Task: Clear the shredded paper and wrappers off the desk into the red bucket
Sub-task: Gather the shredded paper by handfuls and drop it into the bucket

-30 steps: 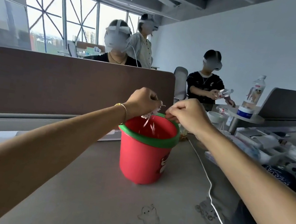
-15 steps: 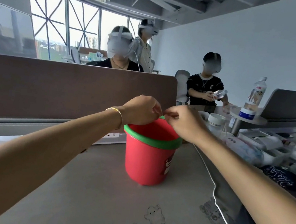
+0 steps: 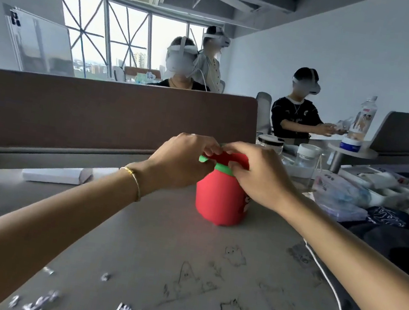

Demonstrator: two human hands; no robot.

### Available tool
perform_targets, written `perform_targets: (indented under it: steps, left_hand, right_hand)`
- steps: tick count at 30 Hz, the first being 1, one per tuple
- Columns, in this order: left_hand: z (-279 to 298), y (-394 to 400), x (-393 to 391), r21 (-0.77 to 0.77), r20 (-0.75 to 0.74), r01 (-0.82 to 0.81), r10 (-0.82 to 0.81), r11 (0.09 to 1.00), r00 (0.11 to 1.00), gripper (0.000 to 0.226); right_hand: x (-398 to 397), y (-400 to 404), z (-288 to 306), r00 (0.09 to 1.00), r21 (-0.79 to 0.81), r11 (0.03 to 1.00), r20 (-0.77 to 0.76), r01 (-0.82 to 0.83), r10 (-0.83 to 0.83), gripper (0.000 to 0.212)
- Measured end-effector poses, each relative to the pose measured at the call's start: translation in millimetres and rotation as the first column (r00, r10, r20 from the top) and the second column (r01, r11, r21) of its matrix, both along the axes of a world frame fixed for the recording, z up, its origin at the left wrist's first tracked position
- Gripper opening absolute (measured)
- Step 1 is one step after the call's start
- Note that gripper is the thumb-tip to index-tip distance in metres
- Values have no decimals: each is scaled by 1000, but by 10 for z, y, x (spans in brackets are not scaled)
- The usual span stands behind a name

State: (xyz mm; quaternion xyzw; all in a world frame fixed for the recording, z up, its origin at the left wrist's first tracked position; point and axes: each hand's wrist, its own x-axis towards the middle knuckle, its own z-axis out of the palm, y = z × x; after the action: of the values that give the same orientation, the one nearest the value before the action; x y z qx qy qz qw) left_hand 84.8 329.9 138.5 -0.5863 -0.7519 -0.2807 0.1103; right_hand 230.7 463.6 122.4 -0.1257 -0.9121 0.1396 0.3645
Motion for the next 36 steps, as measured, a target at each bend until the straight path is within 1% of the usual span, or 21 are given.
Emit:
perform_targets:
  steps: [3,5,7,9,11,13,15,16,18,20,22,25,26,29,31,34,36]
  left_hand:
    - [-217,-282,242,-53,8,2,-1,999,1000,32]
    - [-402,-448,405,-91,10,3,-2,996,1000,32]
    - [-637,-589,573,-158,16,6,-3,987,1000,32]
    - [-884,-707,750,-251,32,13,-5,968,999,35]
    - [-1116,-837,925,-362,50,36,-20,931,999,49]
    - [-1321,-1000,1068,-480,41,73,-61,874,997,73]
    - [-1510,-1187,1162,-553,15,105,-116,827,993,90]
    - [-1593,-1274,1189,-561,5,112,-132,820,991,95]
    - [-1725,-1409,1206,-563,-32,80,-118,823,993,100]
    - [-1795,-1508,1176,-560,-76,-6,-45,829,996,101]
    - [-1820,-1599,1083,-514,-104,-86,38,854,994,98]
    - [-1815,-1801,885,-463,-139,-155,101,873,985,91]
    - [-1799,-1895,827,-454,-127,-160,114,876,985,90]
    - [-1725,-2257,736,-427,-69,-180,167,886,984,84]
    - [-1669,-2543,727,-431,-57,-224,221,874,974,83]
    - [-1576,-2970,784,-500,-55,-287,301,817,952,93]
    - [-1537,-3218,841,-526,-48,-311,337,792,940,101]
  right_hand:
    - [199,-273,-147,999,-38,999,28,-29,30,38]
    - [357,-445,-294,996,-61,998,82,-31,36,38]
    - [502,-581,-498,990,-83,995,118,-61,70,33]
    - [643,-668,-741,984,-139,986,144,-88,108,29]
    - [818,-713,-990,971,-146,989,228,-36,69,33]
    - [1028,-772,-1203,933,-146,988,359,46,10,42]
    - [1201,-833,-1421,878,-211,976,475,58,50,50]
    - [1253,-868,-1514,851,-243,969,517,45,90,53]
    - [1292,-953,-1658,806,-220,975,583,28,108,57]
    - [1269,-1095,-1716,785,-189,982,609,4,115,60]
    - [1204,-1299,-1713,775,-191,981,615,-33,145,66]
    - [1071,-1653,-1697,723,-151,982,665,-111,184,97]
    - [1017,-1765,-1682,706,-142,981,681,-130,192,100]
    - [813,-2063,-1645,677,-123,976,704,-182,215,92]
    - [645,-2241,-1642,666,-67,967,713,-246,219,91]
    - [376,-2475,-1669,641,-18,932,721,-362,263,95]
    - [213,-2607,-1682,615,-14,907,731,-420,296,100]
